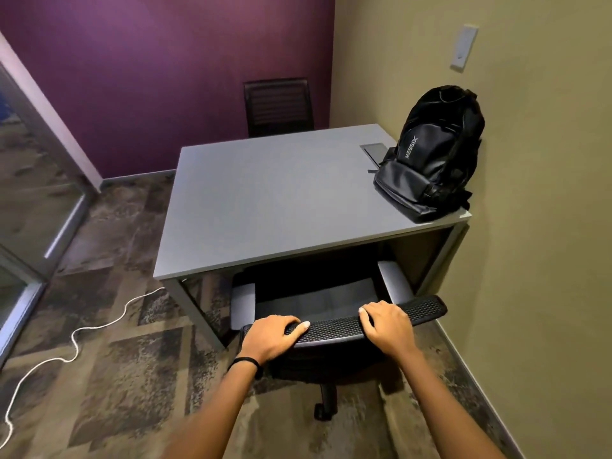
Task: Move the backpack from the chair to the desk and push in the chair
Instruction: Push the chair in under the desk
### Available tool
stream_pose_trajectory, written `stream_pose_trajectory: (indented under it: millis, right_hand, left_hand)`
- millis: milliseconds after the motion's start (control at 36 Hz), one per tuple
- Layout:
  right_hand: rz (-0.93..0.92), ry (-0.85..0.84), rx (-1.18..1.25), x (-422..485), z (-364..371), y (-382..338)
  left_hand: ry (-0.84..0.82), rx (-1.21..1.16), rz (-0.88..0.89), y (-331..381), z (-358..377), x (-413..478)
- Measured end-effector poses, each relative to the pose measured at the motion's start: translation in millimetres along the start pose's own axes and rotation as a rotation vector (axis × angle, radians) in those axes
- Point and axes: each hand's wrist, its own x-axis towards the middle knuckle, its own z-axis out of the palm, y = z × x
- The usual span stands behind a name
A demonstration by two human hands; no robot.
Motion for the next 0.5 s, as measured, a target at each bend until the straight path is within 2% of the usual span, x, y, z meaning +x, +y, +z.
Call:
stream_pose_trajectory:
  millis: [306, 500]
  right_hand:
    - [-0.055, 0.008, -0.007, 12.3, 6.0, 1.5]
    - [-0.047, 0.016, 0.048, 6.6, 8.8, 0.7]
  left_hand:
    - [0.096, 0.028, -0.071, -6.9, 3.8, 7.0]
    - [0.118, 0.085, -0.044, -11.0, 10.1, 5.3]
